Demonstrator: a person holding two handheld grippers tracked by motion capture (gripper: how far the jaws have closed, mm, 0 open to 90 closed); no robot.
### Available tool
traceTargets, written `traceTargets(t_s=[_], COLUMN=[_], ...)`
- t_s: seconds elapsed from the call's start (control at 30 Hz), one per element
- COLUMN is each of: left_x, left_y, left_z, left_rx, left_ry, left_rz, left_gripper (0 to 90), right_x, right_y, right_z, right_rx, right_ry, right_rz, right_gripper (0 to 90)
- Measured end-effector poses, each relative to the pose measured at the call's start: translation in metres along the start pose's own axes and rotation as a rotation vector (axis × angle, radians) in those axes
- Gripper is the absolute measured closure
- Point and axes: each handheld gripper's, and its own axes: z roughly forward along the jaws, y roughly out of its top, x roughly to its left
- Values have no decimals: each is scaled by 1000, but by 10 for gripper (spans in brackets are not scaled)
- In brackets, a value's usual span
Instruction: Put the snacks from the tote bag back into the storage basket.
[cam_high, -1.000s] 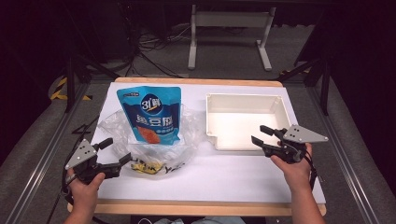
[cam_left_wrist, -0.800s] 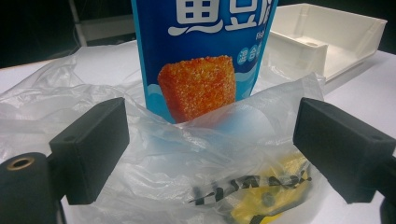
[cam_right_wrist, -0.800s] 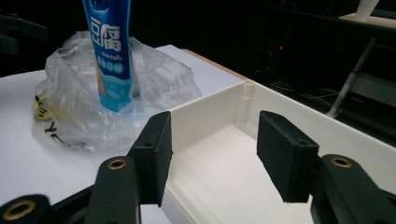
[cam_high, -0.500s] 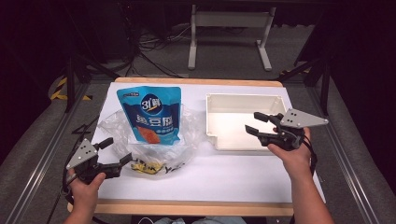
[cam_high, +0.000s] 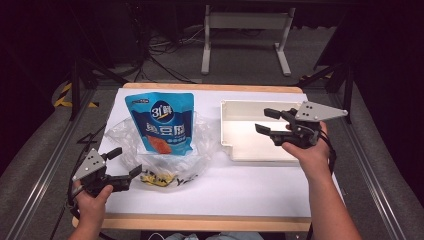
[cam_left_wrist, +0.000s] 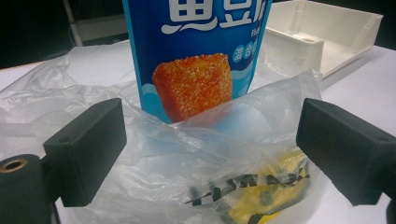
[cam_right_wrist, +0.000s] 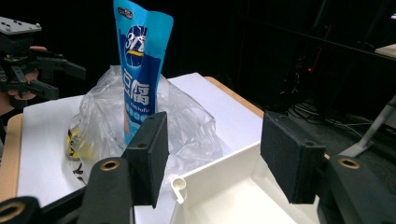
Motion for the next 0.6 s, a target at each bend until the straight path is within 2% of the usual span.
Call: traceTargets(t_s=[0.27,0.33,0.6], left_x=[0,0,1], left_y=[0,0,-1], left_z=[1,0,1], left_rx=[7,11,5], left_ry=[10,12,7], left_rz=[-1,7,-2], left_gripper=[100,100,100], right_x=[4,5,11], right_y=[17,19,33], right_z=[35,38,77], right_rx=[18,18,8], right_ry=[72,78,143], right_rz=[-19,-22,-28], right_gripper=[408,406,397])
